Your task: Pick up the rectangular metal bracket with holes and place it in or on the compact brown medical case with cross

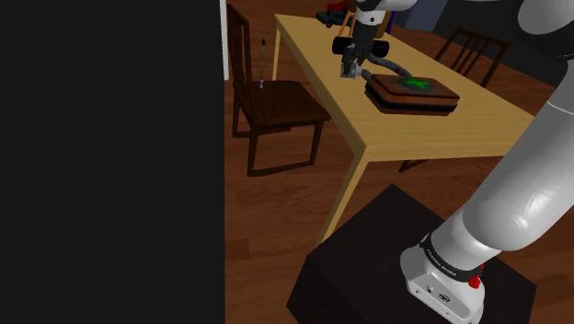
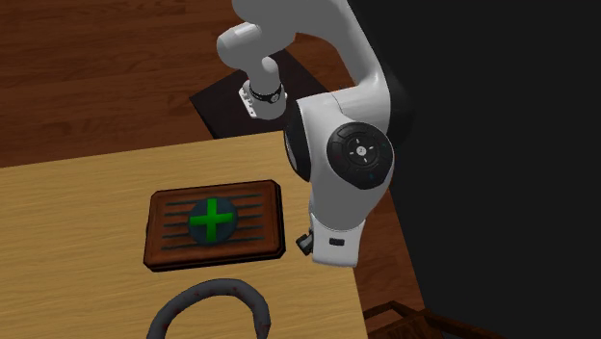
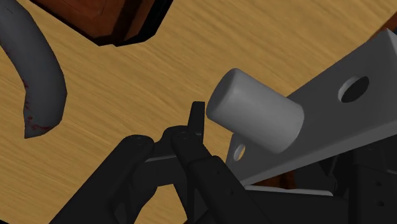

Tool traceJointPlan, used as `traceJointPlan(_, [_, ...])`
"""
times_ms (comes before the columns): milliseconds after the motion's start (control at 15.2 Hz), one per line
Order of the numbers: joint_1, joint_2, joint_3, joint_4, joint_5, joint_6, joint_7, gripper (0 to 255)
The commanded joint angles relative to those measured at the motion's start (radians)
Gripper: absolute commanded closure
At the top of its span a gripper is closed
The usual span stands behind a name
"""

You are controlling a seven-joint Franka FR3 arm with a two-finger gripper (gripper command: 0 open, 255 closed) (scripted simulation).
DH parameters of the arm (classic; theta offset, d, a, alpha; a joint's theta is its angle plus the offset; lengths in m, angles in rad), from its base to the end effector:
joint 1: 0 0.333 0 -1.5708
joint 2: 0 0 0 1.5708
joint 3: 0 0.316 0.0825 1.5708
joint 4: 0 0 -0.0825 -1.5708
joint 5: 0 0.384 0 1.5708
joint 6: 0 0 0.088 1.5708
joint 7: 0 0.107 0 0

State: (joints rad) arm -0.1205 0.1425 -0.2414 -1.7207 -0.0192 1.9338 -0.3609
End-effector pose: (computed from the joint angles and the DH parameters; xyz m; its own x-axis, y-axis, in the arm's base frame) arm 0.5751 -0.2114 0.5043 0.9986 0.0107 0.0510 0.0068 -0.9971 0.0752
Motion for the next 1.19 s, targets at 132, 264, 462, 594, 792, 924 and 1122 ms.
traceJointPlan(132, [-0.001,-0.003,-0.001,0.049,0.0,-0.053,-0.003,255])
traceJointPlan(264, [-0.001,-0.004,-0.001,0.076,0.0,-0.08,-0.004,255])
traceJointPlan(462, [-0.002,-0.003,-0.001,0.118,0.0,-0.12,-0.005,255])
traceJointPlan(594, [-0.002,0.0,-0.002,0.147,0.001,-0.148,-0.007,255])
traceJointPlan(792, [-0.003,0.005,-0.002,0.194,0.003,-0.19,-0.009,255])
traceJointPlan(924, [-0.004,0.01,-0.003,0.228,0.004,-0.219,-0.011,255])
traceJointPlan(1122, [-0.006,0.019,-0.003,0.281,0.007,-0.263,-0.014,255])
